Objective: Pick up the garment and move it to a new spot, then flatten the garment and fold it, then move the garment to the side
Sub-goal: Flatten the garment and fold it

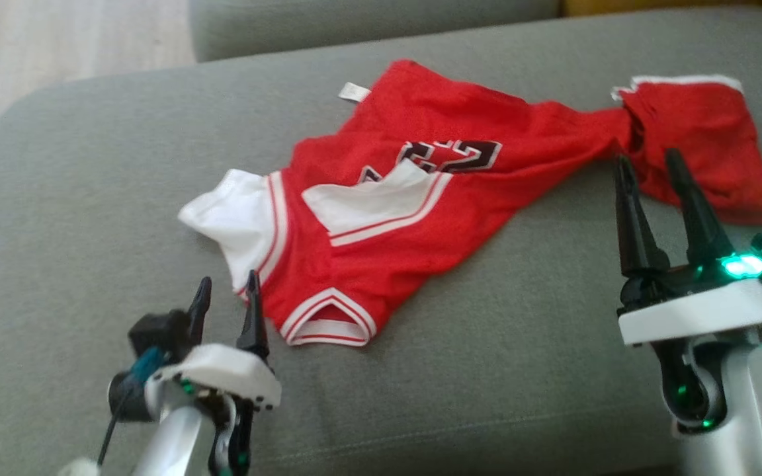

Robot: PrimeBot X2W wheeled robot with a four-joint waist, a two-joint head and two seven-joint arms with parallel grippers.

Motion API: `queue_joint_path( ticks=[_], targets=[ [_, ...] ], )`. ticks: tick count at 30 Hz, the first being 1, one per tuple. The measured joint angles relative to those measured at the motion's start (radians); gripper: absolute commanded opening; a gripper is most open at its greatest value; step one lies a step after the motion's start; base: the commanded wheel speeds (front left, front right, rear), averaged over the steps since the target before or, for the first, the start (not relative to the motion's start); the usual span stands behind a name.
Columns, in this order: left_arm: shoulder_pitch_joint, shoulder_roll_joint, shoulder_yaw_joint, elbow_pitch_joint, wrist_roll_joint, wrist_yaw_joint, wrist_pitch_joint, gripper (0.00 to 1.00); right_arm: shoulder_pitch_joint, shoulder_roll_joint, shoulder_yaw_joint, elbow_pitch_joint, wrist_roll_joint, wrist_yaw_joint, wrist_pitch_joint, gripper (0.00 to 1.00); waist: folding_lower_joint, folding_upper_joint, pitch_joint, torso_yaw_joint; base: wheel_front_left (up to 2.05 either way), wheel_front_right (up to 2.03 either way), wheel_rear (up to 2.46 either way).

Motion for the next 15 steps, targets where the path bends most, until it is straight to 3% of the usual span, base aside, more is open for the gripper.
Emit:
queue_joint_path(
  ticks=[7,14,15],
  targets=[
    [-0.187,0.009,-0.016,0.254,0.048,0.013,0.018,1.00,0.034,0.006,0.013,-0.061,-0.012,0.000,0.017,1.00,0.0001,0.0000,0.053,-0.070,0.00,0.00,0.00],
    [-0.281,0.037,-0.035,0.412,0.086,0.026,0.057,1.00,0.033,0.011,0.009,-0.061,-0.009,0.000,0.014,1.00,0.0001,0.0000,0.097,-0.121,0.00,0.00,0.00],
    [-0.291,0.041,-0.040,0.429,0.086,0.022,0.061,0.69,0.033,0.011,0.003,-0.053,-0.004,0.000,0.011,1.00,0.0001,0.0000,0.101,-0.125,0.00,0.00,0.00]
  ],
)
